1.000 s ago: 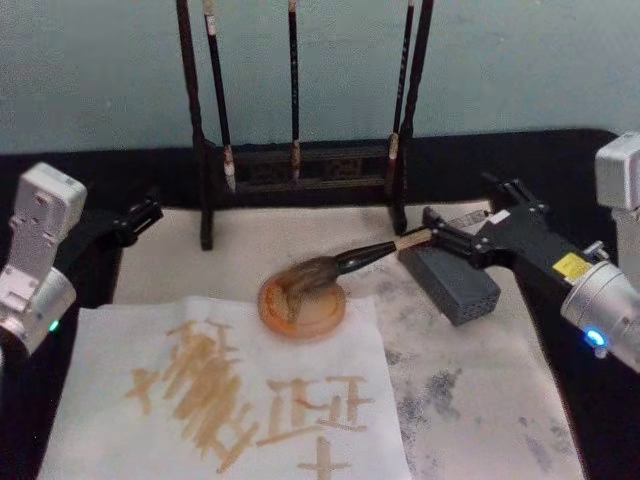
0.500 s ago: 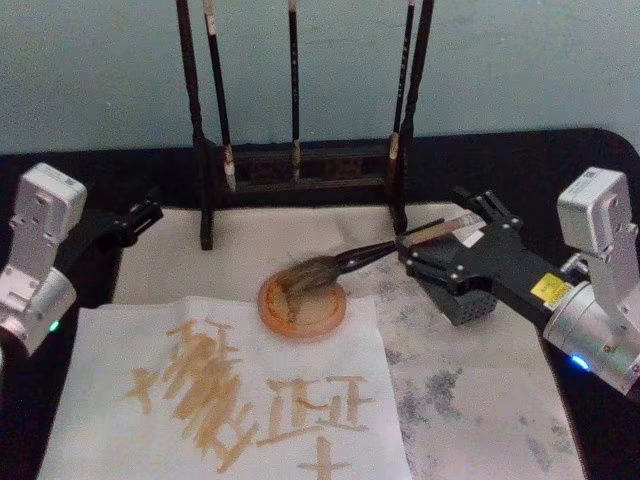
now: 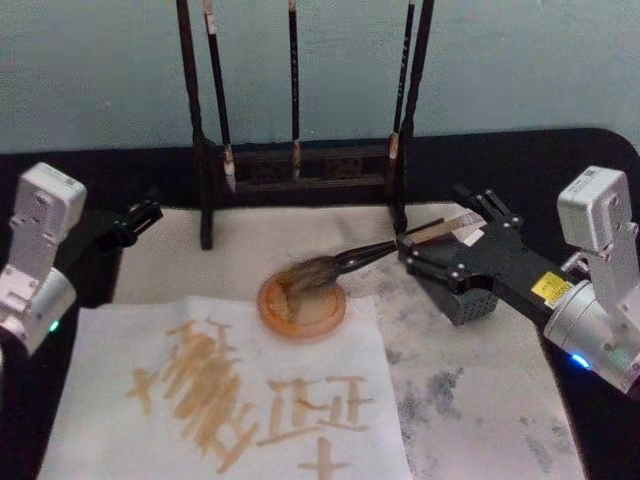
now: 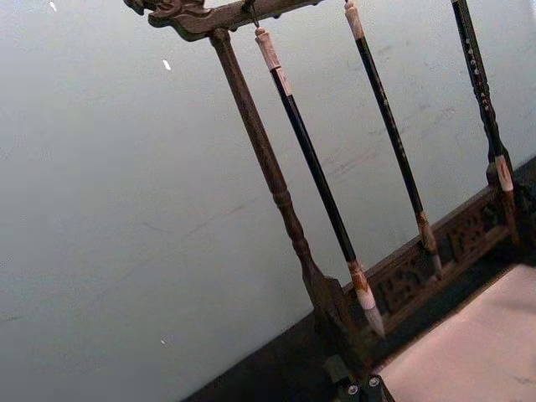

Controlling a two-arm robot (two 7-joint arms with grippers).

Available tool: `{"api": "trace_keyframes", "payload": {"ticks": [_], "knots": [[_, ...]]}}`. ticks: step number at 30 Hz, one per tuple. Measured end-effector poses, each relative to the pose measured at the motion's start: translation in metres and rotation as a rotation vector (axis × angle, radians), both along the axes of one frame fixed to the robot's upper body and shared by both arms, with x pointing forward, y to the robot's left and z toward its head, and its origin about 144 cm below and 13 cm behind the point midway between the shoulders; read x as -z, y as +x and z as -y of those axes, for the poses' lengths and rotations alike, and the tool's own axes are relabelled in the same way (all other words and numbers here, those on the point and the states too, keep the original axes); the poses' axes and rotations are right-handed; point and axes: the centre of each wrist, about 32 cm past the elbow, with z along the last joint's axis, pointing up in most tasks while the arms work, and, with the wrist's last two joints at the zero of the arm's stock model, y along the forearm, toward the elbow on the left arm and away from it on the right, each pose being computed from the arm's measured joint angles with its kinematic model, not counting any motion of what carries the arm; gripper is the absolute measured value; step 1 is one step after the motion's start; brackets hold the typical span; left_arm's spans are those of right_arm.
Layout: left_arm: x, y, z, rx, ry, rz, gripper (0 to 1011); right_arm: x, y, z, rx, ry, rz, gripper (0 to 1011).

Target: Pick up the brush from the inkstone, write on the paper, then place the brush back to its original position.

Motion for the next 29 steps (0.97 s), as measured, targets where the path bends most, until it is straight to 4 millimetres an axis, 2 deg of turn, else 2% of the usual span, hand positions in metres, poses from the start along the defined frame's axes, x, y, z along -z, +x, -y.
{"api": "trace_keyframes", "payload": {"ticks": [29], "knots": [[0.0000, 0.0000, 0.0000, 0.000, 0.000, 0.000, 1000, -0.0003, 0.0007, 0.0003, 0.006, 0.002, -0.003, 1006]]}}
